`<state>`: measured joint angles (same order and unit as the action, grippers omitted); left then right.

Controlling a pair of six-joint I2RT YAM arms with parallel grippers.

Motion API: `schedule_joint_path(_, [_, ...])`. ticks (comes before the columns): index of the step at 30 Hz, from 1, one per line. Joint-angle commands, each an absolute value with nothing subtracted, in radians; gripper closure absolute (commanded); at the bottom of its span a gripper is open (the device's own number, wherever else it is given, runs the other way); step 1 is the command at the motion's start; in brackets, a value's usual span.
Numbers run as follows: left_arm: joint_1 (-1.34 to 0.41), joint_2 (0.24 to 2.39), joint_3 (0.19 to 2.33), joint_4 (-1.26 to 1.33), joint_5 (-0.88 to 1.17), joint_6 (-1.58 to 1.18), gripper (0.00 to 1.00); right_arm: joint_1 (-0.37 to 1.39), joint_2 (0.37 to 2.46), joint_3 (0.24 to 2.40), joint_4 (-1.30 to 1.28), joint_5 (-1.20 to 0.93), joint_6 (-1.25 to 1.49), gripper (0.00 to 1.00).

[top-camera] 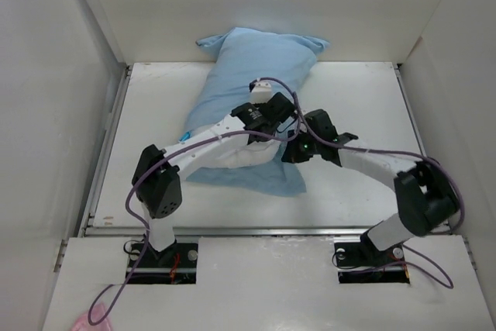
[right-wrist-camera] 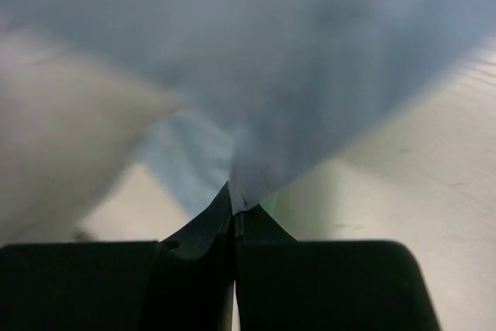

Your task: Put the pillow into the pillowcase

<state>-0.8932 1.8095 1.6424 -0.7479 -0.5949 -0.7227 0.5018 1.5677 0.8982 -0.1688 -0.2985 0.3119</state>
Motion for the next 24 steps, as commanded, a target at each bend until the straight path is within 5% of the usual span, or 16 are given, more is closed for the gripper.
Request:
schedule_joint_path(1, [-0.854,1.882,1.761,-0.560,-0.729,-0.752,1.00,0.619,1.235,0.909,-0.253,-0.507,0.290,1.00])
schedule_joint_path(10, [-0.845,2.013,1.839,-0.566,-0.825,-0.961,1.00,0.744,0.576,0.743,-0.436,-0.721,0.641,1.00])
schedule_joint_path(21, [-0.834,2.154,1.953,-0.655,-0.743,-1.025,1.00,0.744,0.488,0.672,-0.471,-0.756,0.707,1.00])
schedule_joint_path(22, [-0.834,2.107,1.925,-0.655,-0.694,-0.999,0.96,0.744,0.500,0.663,-0.489,-0.737,0.695,0.96])
schedule_joint_path(23, [-0.847,2.071,1.884,-0.612,-0.645,-0.964,0.88,0.744,0.509,0.681,-0.512,-0.691,0.674,0.77])
schedule_joint_path(24, [-0.857,2.028,1.765,-0.589,-0.561,-0.930,0.62,0.744,0.529,0.696,-0.569,-0.666,0.648,0.63])
